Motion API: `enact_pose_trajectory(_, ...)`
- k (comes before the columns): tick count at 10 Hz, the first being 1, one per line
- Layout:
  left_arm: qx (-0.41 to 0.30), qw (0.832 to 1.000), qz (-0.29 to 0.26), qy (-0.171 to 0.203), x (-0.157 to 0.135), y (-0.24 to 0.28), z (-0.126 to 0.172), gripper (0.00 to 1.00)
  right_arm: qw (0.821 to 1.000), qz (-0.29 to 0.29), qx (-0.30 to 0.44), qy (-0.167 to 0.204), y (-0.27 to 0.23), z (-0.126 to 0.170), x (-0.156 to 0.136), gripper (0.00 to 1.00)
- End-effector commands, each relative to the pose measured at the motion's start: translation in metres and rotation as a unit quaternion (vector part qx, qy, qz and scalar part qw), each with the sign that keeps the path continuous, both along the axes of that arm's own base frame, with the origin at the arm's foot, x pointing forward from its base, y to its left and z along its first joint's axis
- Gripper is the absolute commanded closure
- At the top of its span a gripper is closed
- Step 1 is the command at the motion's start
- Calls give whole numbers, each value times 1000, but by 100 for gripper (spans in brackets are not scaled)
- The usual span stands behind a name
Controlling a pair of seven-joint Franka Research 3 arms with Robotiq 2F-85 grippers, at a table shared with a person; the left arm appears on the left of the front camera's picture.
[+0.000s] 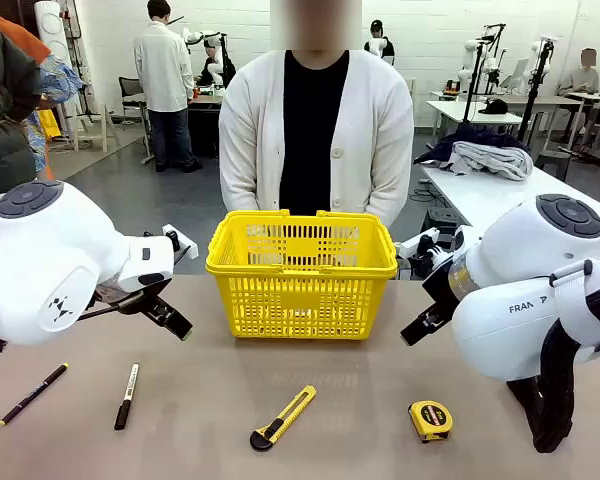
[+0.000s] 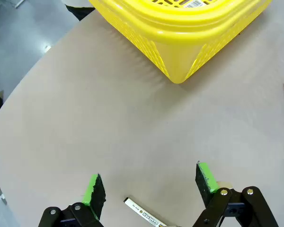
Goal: Place the items the person wants into the basket.
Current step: Pick up the item the person points to and place it in the Market Basket.
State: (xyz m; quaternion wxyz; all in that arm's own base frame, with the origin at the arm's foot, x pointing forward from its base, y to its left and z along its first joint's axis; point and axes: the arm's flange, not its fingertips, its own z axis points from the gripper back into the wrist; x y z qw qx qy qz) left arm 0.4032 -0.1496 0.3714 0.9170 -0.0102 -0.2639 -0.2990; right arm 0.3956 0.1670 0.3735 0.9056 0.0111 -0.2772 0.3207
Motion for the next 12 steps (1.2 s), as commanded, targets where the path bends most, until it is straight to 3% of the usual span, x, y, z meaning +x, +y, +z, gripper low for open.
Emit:
enact_pose_trajectory(1, 0, 1000, 0, 0, 0, 0, 0, 0, 1000, 0, 0, 0, 0, 0, 0, 0)
enact_pose_trajectory(12, 0, 1000, 0, 0, 0, 0, 0, 0, 1000, 0, 0, 0, 0, 0, 0, 0)
